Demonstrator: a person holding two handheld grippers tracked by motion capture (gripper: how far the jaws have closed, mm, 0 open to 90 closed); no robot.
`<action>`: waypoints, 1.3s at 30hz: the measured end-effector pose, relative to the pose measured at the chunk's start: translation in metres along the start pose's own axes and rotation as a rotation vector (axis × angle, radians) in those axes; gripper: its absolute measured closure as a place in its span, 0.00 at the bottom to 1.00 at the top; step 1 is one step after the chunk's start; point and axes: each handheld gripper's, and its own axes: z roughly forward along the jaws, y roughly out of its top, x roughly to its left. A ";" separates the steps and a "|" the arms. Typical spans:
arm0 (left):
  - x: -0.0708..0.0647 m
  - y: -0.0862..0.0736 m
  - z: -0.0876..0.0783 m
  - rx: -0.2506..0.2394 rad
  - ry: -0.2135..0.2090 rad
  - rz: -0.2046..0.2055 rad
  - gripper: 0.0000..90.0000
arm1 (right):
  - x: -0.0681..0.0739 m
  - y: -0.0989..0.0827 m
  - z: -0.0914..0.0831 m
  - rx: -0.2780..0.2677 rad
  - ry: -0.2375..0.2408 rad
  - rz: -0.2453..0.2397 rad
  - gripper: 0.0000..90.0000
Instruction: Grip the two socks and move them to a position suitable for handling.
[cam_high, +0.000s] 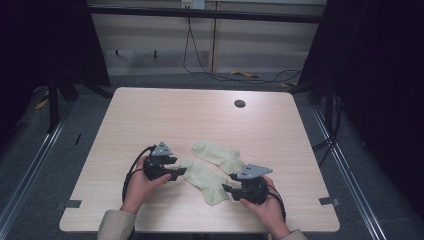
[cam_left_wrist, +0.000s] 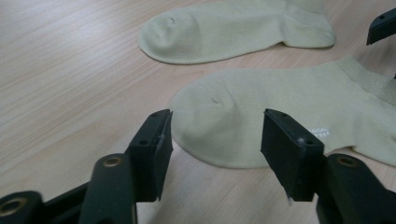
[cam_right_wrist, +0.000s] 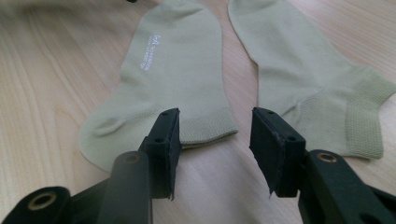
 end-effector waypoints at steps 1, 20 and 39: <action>0.000 0.001 0.002 0.007 -0.004 0.003 0.52 | 0.001 0.000 0.000 0.001 -0.001 -0.001 0.59; -0.005 0.007 0.023 0.092 0.008 0.072 0.80 | 0.012 0.004 -0.003 0.019 0.069 0.034 0.74; -0.011 0.010 0.013 0.125 -0.031 0.079 0.97 | 0.012 0.003 0.003 0.071 0.094 0.034 0.93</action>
